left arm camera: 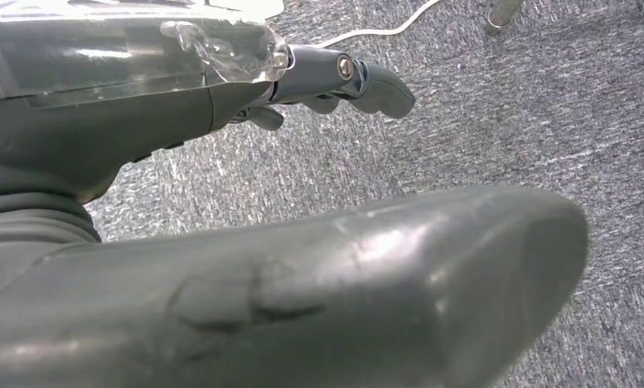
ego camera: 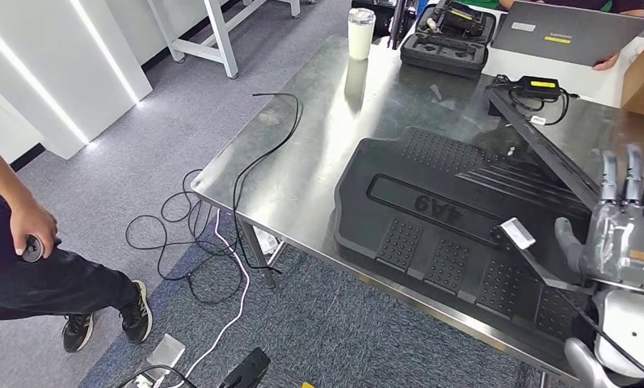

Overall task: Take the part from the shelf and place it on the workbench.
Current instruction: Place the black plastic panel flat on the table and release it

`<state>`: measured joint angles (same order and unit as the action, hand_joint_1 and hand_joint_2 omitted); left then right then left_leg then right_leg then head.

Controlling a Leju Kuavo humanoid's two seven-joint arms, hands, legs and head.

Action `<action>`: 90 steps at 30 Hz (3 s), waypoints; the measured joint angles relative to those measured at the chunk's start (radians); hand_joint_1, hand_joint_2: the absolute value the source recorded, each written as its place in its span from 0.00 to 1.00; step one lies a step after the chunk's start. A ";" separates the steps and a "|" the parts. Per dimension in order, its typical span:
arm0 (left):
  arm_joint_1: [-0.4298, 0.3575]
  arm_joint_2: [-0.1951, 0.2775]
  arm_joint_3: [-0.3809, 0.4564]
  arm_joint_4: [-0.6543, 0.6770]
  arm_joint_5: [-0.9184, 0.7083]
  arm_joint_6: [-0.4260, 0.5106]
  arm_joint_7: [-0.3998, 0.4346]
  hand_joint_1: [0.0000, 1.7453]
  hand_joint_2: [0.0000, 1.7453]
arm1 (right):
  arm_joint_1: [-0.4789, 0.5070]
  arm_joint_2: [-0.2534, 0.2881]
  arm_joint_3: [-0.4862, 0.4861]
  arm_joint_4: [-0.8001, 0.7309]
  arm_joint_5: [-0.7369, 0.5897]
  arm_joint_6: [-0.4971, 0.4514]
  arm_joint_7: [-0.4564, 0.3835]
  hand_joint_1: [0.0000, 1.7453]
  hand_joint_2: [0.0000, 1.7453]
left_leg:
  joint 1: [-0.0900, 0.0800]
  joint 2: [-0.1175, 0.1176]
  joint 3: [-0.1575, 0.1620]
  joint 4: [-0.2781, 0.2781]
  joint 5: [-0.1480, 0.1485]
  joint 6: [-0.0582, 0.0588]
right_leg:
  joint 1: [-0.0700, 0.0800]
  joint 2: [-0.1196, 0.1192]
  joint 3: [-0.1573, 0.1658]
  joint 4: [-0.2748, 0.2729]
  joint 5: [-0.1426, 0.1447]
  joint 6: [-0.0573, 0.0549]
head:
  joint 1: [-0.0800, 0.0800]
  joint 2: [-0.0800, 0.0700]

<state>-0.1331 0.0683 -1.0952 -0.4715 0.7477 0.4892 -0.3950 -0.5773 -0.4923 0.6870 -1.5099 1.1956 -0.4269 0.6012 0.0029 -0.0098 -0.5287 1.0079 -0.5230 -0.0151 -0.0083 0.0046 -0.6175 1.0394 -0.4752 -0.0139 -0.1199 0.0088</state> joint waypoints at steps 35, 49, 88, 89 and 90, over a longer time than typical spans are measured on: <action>-0.005 -0.001 -0.008 0.000 0.041 0.086 -0.048 0.00 0.00 | 0.193 -0.025 -0.258 -0.496 -0.192 -0.263 -0.198 0.00 1.00 | 0.000 0.000 0.000 0.000 0.000 0.000 | 0.000 0.000 0.001 0.000 0.000 0.000 | 0.000 0.000; -0.008 -0.008 -0.011 0.000 0.049 0.081 -0.054 0.00 0.00 | 0.123 -0.014 -0.162 -0.561 -0.158 -0.261 -0.180 0.00 1.00 | -0.002 0.000 0.000 0.002 -0.001 0.002 | -0.003 -0.001 0.001 -0.001 0.001 0.002 | 0.000 0.000; -0.025 -0.019 -0.035 0.000 0.046 0.092 -0.018 0.00 0.00 | 0.079 -0.012 -0.059 -0.577 -0.145 -0.263 -0.144 0.00 1.00 | -0.019 0.002 0.024 0.021 -0.028 0.032 | 0.004 -0.010 -0.033 0.018 0.032 0.005 | -0.002 0.000; -0.026 -0.019 -0.035 0.000 0.046 0.090 -0.015 0.00 0.00 | 0.081 -0.012 -0.059 -0.577 -0.143 -0.263 -0.145 0.00 1.00 | -0.019 0.002 0.022 0.016 -0.021 0.033 | 0.003 -0.010 -0.034 0.015 0.037 0.012 | -0.003 0.000; -0.027 -0.019 -0.035 0.000 0.047 0.089 -0.014 0.00 0.00 | 0.083 -0.012 -0.059 -0.577 -0.143 -0.263 -0.145 0.00 1.00 | -0.018 0.003 0.021 0.009 -0.011 0.035 | 0.002 -0.009 -0.036 0.017 0.034 0.017 | -0.002 0.000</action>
<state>-0.1600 0.0488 -1.1307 -0.4711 0.7942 0.5781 -0.4089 -0.4941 -0.5039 0.6279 -2.0867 1.0529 -0.6899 0.4559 -0.0149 -0.0066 -0.5081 1.0167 -0.5342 0.0202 -0.0065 -0.0045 -0.6531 1.0562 -0.4411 0.0035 -0.1223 0.0088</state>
